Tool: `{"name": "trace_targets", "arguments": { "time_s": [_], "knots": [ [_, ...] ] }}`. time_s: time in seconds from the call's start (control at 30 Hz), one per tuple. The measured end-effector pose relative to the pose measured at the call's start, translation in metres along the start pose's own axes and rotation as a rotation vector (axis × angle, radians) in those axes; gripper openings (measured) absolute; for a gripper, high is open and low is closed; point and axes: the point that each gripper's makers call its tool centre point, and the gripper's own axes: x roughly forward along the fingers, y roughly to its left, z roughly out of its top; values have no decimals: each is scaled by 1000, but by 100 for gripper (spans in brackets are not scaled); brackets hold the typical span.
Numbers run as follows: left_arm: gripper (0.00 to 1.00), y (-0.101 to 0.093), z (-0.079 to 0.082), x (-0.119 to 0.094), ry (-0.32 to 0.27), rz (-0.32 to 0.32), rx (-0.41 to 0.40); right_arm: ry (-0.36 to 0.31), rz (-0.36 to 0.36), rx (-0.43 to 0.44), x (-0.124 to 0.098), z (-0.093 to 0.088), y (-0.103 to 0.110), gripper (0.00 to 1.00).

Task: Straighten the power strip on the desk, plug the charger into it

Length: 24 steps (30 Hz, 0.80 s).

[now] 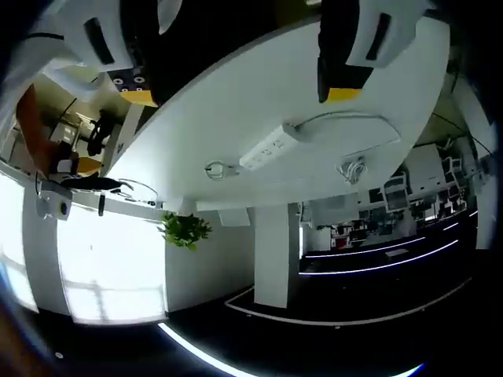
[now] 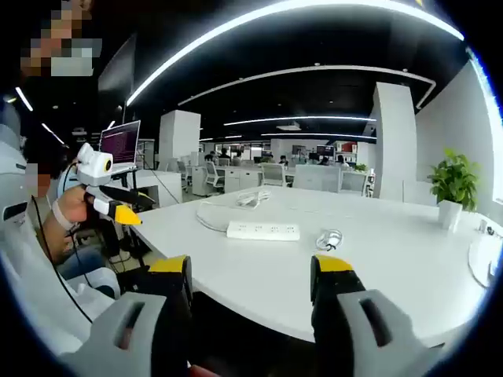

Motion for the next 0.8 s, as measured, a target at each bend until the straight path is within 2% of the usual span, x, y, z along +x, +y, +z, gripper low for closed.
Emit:
{"name": "trace_targets", "arguments": {
  "time_s": [0.17,0.27,0.3,0.43,0.63,0.8],
  "knots": [
    [85,1,-3,4,19,10,5,9,22,10,4,-5,3,62],
    [91,0,-3,3,24,19,28,29,-7,6,10,-11,-2,72],
    [92,0,-3,3,27,23,40,46,-20,8,12,-15,-4,81],
    [96,1,-5,3,39,29,47,98,-14,18,17,-26,-4,96],
    [96,9,-8,4,37,53,70,124,-19,6,14,-30,-7,97],
    [96,10,-12,4,60,51,48,92,-1,13,13,-22,-8,87]
  ]
}}
